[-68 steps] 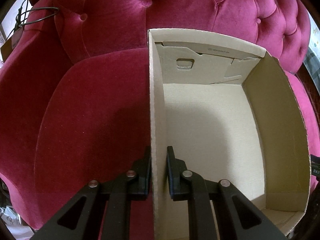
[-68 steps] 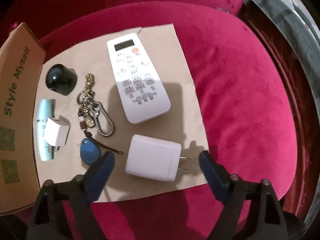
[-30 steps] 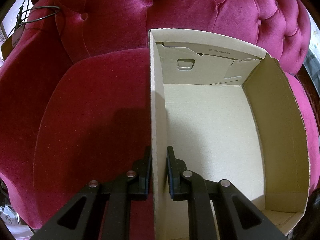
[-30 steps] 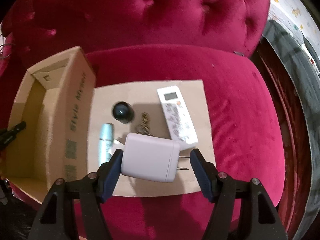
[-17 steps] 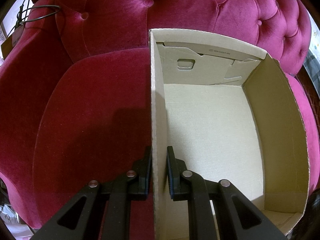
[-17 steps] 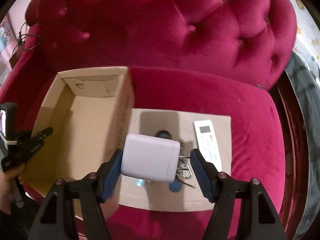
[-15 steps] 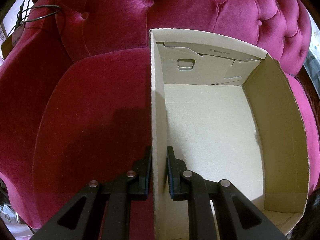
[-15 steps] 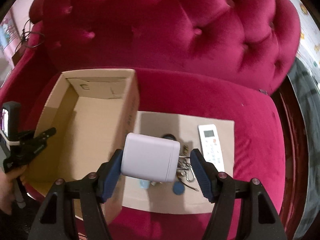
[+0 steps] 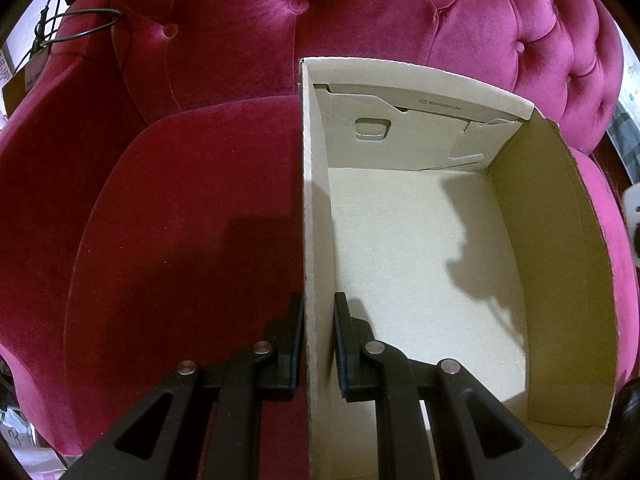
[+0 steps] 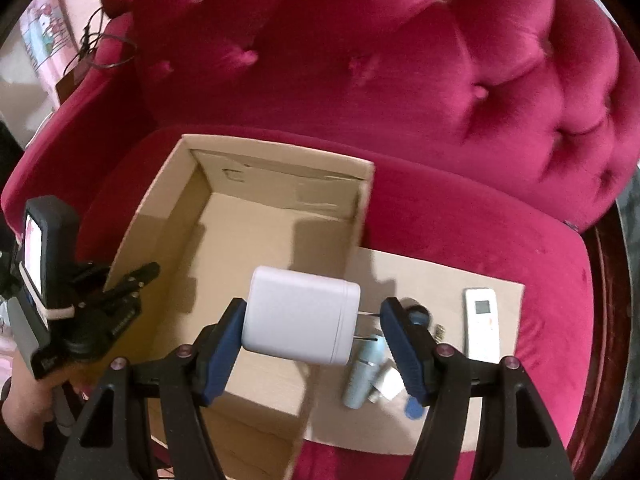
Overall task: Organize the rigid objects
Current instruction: 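Lift the white plug charger with the right gripper and carry it over the box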
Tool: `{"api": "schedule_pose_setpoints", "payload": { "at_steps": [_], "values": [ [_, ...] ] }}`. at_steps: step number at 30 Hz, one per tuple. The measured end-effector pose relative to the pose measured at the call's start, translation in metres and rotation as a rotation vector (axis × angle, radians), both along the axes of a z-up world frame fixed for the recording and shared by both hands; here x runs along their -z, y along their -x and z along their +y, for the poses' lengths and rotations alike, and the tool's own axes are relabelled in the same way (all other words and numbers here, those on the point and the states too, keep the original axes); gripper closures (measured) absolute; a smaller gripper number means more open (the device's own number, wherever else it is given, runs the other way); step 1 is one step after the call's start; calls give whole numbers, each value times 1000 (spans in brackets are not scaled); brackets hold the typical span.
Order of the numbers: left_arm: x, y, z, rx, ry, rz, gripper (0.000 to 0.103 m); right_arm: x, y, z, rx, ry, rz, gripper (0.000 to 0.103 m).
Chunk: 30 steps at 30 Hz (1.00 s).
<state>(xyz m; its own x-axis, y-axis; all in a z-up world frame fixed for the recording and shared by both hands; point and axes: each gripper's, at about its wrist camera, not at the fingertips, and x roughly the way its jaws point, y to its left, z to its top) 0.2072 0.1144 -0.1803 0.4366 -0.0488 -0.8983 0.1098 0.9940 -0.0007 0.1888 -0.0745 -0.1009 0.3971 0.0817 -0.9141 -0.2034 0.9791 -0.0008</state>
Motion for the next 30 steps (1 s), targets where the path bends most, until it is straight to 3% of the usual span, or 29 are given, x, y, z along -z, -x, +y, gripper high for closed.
{"api": "schedule_pose_setpoints", "payload": {
  "at_steps": [13,30],
  "values": [
    [2,0,4,-7,17,3,89,41,-33,61,-76,13,64,31],
    [2,-1,2,-4,11,3,89,103,-75,72,-18,10,213,31]
  ]
}}
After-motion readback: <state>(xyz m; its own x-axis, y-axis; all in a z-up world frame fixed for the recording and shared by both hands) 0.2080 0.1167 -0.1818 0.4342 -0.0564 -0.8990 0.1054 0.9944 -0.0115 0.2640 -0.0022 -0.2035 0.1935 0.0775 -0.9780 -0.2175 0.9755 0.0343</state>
